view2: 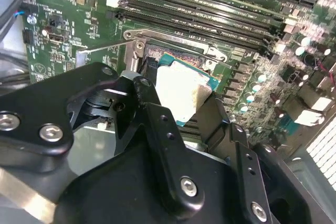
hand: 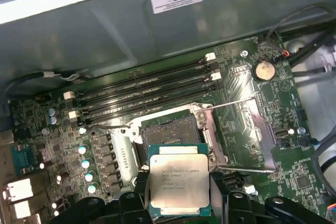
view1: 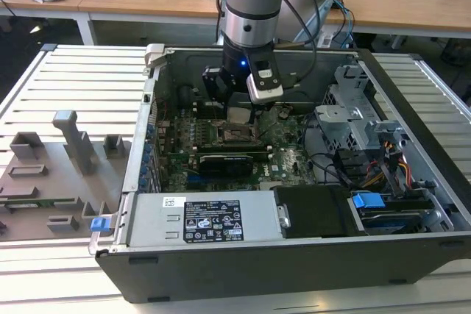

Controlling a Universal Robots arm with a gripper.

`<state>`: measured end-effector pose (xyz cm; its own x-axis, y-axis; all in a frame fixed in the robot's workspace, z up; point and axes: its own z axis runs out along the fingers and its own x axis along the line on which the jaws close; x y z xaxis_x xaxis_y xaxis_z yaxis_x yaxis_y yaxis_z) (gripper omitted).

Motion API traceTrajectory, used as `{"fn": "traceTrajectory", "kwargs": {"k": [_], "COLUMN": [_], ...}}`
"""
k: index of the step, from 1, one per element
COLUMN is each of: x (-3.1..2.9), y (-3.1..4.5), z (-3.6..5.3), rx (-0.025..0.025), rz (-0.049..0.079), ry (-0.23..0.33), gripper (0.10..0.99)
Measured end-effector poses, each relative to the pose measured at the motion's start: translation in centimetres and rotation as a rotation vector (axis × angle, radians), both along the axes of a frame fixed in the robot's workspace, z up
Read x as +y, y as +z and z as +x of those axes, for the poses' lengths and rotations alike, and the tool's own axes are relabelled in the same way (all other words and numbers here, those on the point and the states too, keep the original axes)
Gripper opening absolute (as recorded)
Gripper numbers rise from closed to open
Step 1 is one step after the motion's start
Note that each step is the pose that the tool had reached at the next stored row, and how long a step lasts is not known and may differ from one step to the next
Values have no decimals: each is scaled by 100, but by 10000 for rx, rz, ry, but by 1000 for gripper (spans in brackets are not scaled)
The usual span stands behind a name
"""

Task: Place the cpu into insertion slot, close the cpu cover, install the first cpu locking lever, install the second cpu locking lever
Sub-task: 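Place the cpu into insertion slot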

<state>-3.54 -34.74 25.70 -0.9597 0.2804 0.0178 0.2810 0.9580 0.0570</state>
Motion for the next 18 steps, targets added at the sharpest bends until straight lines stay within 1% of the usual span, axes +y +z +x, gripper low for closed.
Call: {"fn": "traceTrajectory", "kwargs": {"k": [3,10,18], "x": [0,0,0], "y": [0,-1,-2], "z": [0,0,0], "rx": [0,0,0], "rz": [0,0,0], "ry": [-364,-1483,-2265], "gripper": [541,541,541]}}
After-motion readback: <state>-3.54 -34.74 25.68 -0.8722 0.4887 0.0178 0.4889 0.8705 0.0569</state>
